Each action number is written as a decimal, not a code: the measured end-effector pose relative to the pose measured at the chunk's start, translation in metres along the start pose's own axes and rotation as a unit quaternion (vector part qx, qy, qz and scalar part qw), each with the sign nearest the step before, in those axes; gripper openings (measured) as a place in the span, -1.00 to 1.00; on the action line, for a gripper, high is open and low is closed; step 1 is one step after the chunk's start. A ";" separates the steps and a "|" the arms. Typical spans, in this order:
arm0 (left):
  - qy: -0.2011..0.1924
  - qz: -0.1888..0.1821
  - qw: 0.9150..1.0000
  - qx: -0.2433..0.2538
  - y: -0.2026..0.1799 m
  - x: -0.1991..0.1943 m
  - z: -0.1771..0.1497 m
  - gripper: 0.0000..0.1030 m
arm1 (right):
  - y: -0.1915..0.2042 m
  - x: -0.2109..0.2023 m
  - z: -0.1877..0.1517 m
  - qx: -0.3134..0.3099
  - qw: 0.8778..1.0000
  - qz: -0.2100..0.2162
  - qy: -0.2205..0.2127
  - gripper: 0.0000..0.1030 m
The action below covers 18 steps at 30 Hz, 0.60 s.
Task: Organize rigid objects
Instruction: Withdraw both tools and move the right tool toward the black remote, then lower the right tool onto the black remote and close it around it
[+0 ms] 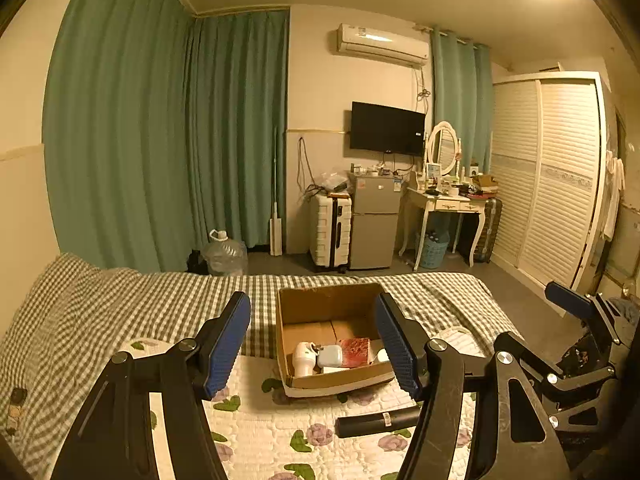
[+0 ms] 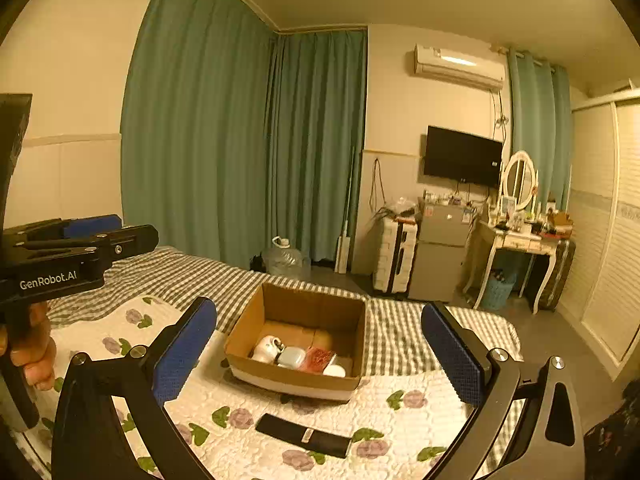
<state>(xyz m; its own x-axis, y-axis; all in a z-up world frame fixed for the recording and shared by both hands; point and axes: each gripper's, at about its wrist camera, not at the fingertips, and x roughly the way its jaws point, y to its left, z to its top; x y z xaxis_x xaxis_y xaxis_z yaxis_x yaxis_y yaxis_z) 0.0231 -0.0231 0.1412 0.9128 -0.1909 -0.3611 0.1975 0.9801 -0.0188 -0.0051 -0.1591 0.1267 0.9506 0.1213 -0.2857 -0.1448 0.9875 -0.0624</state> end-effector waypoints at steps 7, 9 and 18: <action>0.056 -0.021 0.998 -0.015 0.009 0.034 -0.028 0.30 | -0.001 0.024 -0.025 -0.010 0.999 -0.008 0.044 1.00; 0.073 -0.053 0.996 -0.025 0.011 0.043 -0.037 0.30 | 0.000 0.035 -0.034 -0.016 0.998 -0.008 0.059 1.00; 0.142 0.005 0.990 0.022 0.002 0.099 -0.086 0.30 | -0.008 0.102 -0.093 -0.042 0.988 -0.005 0.151 1.00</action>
<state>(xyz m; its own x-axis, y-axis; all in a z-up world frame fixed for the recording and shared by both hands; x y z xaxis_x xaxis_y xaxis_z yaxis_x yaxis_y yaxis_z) 0.0834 -0.0356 0.0251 0.7785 -0.1522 -0.6089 0.2104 0.9773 0.0247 0.0670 -0.1637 0.0089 0.8283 0.0637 -0.5566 -0.1704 0.9751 -0.1419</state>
